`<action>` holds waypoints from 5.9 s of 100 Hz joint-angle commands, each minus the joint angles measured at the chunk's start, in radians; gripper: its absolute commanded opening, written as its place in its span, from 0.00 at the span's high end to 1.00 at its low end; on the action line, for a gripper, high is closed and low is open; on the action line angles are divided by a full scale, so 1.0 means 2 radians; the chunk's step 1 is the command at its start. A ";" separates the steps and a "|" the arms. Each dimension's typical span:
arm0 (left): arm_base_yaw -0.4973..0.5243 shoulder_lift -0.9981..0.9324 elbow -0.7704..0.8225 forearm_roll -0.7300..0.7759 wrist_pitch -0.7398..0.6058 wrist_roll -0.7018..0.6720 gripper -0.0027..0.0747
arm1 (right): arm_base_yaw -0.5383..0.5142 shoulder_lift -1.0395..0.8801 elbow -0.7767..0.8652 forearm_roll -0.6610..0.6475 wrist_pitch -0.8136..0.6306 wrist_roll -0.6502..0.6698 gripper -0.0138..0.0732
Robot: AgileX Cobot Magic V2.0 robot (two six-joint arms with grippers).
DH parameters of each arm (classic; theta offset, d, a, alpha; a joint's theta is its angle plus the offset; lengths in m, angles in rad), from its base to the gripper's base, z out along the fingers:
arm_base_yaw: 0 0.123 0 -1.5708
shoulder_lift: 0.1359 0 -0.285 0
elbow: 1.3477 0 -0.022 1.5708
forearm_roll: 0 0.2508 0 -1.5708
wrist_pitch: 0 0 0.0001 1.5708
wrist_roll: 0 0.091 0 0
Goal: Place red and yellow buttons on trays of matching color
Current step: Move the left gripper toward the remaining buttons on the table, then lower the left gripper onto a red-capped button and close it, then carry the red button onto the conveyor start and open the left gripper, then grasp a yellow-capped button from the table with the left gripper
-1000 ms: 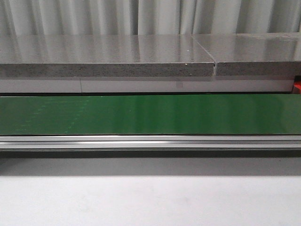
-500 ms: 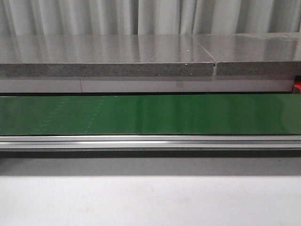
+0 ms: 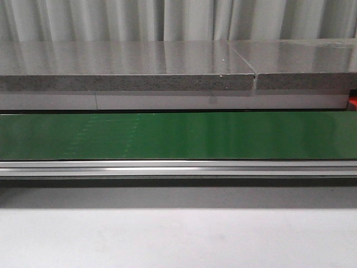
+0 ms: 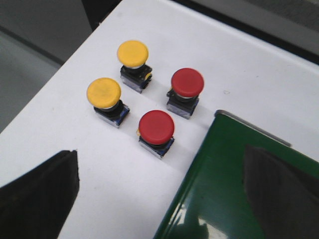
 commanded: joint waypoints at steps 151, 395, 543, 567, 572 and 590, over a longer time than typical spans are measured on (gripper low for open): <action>0.073 0.226 -0.104 -0.138 -0.073 0.117 0.28 | 0.001 -0.003 -0.012 0.005 -0.028 -0.005 0.92; -0.054 0.051 -0.083 -0.129 -0.015 0.169 0.11 | 0.001 -0.003 -0.012 0.005 -0.028 -0.005 0.92; 0.135 0.267 -0.193 -0.115 -0.018 0.182 0.19 | 0.001 -0.003 -0.012 0.005 -0.028 -0.005 0.92; 0.135 0.278 -0.193 -0.111 -0.030 0.182 0.27 | 0.001 -0.003 -0.012 0.005 -0.028 -0.005 0.92; 0.135 0.278 -0.193 -0.110 -0.032 0.182 0.38 | 0.001 -0.003 -0.012 0.005 -0.028 -0.005 0.92; 0.135 0.271 -0.193 -0.109 -0.024 0.182 0.79 | 0.001 -0.003 -0.012 0.005 -0.028 -0.005 0.92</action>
